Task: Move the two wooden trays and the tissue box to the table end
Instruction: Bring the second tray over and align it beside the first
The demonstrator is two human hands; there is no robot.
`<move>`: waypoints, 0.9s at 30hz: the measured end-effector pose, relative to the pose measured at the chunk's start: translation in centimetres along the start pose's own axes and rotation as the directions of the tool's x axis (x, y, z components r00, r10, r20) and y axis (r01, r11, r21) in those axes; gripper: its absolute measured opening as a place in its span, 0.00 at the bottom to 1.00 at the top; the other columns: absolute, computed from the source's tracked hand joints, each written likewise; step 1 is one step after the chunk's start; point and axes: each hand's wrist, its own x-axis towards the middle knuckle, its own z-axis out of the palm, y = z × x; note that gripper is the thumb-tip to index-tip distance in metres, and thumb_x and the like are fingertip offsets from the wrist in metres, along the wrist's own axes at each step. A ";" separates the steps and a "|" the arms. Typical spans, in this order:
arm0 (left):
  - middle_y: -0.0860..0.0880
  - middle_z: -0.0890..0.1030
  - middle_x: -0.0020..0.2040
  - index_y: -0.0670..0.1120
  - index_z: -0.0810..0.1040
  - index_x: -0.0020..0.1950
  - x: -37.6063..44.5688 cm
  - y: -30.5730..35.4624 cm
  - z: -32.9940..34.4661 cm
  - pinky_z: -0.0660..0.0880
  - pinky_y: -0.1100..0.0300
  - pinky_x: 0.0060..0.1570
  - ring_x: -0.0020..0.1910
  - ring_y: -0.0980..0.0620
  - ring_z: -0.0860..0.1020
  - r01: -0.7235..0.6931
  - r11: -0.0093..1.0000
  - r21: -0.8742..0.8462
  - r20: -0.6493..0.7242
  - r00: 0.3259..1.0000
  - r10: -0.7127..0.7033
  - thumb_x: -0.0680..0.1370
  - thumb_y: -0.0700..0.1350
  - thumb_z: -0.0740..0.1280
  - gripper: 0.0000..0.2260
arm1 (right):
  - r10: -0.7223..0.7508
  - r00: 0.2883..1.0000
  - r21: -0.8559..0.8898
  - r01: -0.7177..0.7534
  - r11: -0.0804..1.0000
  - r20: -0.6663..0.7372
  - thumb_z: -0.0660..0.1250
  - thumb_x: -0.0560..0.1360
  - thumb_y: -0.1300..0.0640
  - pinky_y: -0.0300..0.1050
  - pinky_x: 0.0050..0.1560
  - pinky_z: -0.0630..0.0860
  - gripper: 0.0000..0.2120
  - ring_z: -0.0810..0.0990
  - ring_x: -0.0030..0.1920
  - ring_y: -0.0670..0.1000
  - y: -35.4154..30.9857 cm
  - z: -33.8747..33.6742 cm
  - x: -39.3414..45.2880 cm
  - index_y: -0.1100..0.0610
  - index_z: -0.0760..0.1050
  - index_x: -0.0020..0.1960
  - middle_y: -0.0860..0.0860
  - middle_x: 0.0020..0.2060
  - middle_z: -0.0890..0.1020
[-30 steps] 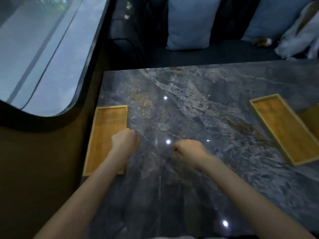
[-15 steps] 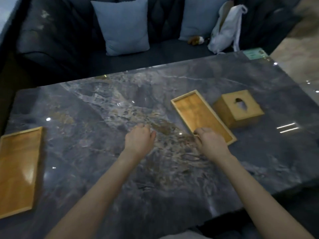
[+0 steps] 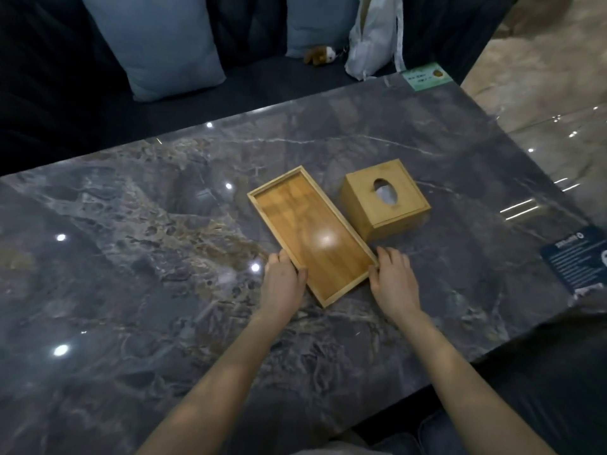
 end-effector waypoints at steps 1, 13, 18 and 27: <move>0.39 0.70 0.60 0.36 0.66 0.62 0.4 0.1 0.5 0.69 0.51 0.58 0.60 0.40 0.68 0.058 0.998 -0.016 -0.003 0.998 -0.058 0.78 0.48 0.60 0.19 | 0.011 1.000 0.016 -0.012 1.000 0.027 0.57 0.78 0.57 0.55 0.63 0.68 0.20 0.66 0.65 0.60 0.1 0.1 0.4 0.63 0.63 0.68 0.60 0.64 0.71; 0.38 0.64 0.64 0.38 0.64 0.66 1.5 0.5 2.5 0.68 0.48 0.63 0.64 0.38 0.65 0.233 0.970 -0.072 -0.024 0.972 -0.235 0.75 0.48 0.66 0.25 | 0.065 0.995 0.215 -0.081 0.973 0.078 0.57 0.77 0.62 0.54 0.60 0.68 0.15 0.69 0.59 0.62 0.4 1.5 2.5 0.64 0.72 0.61 0.63 0.57 0.74; 0.40 0.64 0.64 0.38 0.66 0.65 1.8 0.4 2.2 0.69 0.51 0.62 0.62 0.40 0.68 0.242 0.966 -0.085 -0.008 0.970 -0.244 0.74 0.46 0.67 0.23 | 0.042 0.995 0.310 -0.067 0.948 0.085 0.59 0.76 0.65 0.50 0.58 0.70 0.13 0.74 0.56 0.61 0.8 0.8 2.8 0.64 0.75 0.59 0.62 0.54 0.77; 0.42 0.82 0.53 0.43 0.74 0.59 0.8 -1.4 -0.2 0.78 0.53 0.47 0.50 0.44 0.80 0.188 0.919 -0.346 0.056 0.982 -0.180 0.71 0.37 0.68 0.17 | -0.061 0.996 0.257 0.041 0.965 0.072 0.62 0.74 0.62 0.42 0.47 0.67 0.12 0.77 0.51 0.57 0.1 -1.0 1.3 0.61 0.79 0.55 0.57 0.49 0.78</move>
